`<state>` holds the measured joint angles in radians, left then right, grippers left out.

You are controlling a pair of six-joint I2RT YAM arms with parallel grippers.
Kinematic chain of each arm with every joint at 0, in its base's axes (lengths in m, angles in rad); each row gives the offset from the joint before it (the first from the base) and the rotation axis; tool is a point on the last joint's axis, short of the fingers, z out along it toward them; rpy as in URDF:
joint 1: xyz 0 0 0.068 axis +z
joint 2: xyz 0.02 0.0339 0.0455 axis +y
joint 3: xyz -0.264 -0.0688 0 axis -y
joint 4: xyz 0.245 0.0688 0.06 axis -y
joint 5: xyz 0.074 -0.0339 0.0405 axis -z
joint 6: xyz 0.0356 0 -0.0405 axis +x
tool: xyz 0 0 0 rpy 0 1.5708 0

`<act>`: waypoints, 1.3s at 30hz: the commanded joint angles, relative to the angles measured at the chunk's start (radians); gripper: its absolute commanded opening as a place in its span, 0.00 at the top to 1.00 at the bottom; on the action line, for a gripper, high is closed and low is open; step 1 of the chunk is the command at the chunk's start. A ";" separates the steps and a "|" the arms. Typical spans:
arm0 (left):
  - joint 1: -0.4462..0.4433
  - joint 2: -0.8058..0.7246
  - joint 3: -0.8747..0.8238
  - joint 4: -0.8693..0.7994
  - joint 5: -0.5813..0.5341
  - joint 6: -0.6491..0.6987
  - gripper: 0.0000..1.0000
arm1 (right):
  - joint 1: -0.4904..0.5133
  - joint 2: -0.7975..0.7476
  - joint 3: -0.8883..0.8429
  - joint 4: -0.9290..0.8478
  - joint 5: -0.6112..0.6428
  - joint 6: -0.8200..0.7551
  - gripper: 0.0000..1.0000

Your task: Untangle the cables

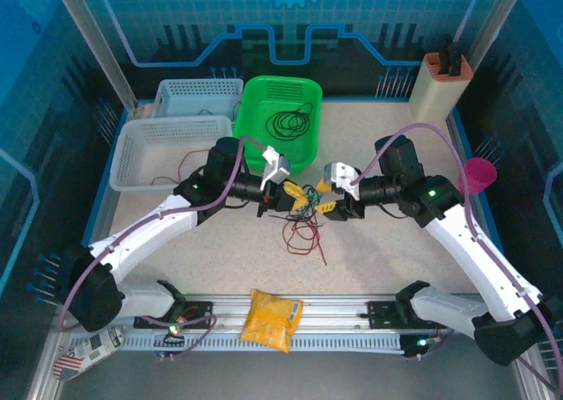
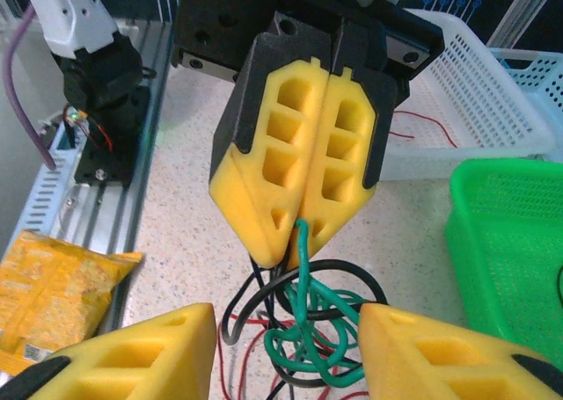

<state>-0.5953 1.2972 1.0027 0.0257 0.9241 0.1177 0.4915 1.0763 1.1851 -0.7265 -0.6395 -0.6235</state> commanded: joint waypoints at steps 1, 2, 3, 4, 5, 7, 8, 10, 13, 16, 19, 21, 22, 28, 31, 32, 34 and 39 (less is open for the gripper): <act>-0.003 0.012 0.047 -0.029 0.064 0.055 1.00 | 0.032 0.023 0.045 -0.025 0.050 -0.069 0.52; -0.002 0.013 0.051 -0.039 0.064 0.061 1.00 | 0.034 0.026 0.052 -0.031 0.054 -0.080 0.51; -0.002 0.014 0.053 -0.048 0.064 0.066 1.00 | 0.035 0.029 0.057 -0.034 0.051 -0.088 0.51; -0.003 0.015 0.055 -0.053 0.065 0.071 1.00 | 0.036 0.031 0.058 -0.035 0.051 -0.095 0.50; -0.003 0.014 0.056 -0.057 0.066 0.075 1.00 | 0.037 0.034 0.060 -0.040 0.051 -0.108 0.49; -0.003 0.017 0.060 -0.062 0.069 0.078 1.00 | 0.038 0.039 0.070 -0.046 0.059 -0.120 0.48; -0.002 0.019 0.060 -0.066 0.070 0.081 1.00 | 0.037 0.039 0.075 -0.045 0.060 -0.127 0.47; -0.002 0.022 0.063 -0.073 0.073 0.083 1.00 | 0.033 0.031 0.077 -0.039 0.046 -0.135 0.46; -0.002 0.022 0.064 -0.076 0.074 0.086 1.00 | 0.022 0.018 0.072 -0.020 0.020 -0.138 0.44; -0.002 0.022 0.065 -0.076 0.078 0.088 1.00 | 0.022 0.031 0.085 -0.047 0.031 -0.161 0.45; -0.003 0.022 0.069 -0.079 0.082 0.090 1.00 | 0.027 0.063 0.113 -0.108 0.028 -0.182 0.51; -0.002 0.022 0.073 -0.085 0.082 0.097 1.00 | 0.037 0.079 0.127 -0.136 0.023 -0.182 0.59; -0.003 0.022 0.074 -0.089 0.081 0.099 1.00 | 0.043 0.086 0.132 -0.150 0.023 -0.182 0.62; -0.003 0.022 0.073 -0.091 0.081 0.103 1.00 | 0.062 0.094 0.125 -0.173 0.027 -0.179 0.63; -0.002 0.022 0.077 -0.098 0.081 0.109 1.00 | 0.065 0.106 0.139 -0.184 0.035 -0.176 0.68; -0.003 0.021 0.079 -0.104 0.079 0.114 1.00 | 0.066 0.111 0.145 -0.190 0.034 -0.176 0.73; -0.002 0.020 0.080 -0.115 0.075 0.121 1.00 | 0.066 0.112 0.148 -0.194 0.036 -0.181 0.80; -0.002 0.015 0.073 -0.122 0.066 0.131 1.00 | 0.063 0.108 0.149 -0.189 0.031 -0.174 0.94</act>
<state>-0.5930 1.3113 1.0439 -0.0788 0.9657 0.2146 0.5453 1.1812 1.3048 -0.9001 -0.6022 -0.7971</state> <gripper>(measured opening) 0.062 0.126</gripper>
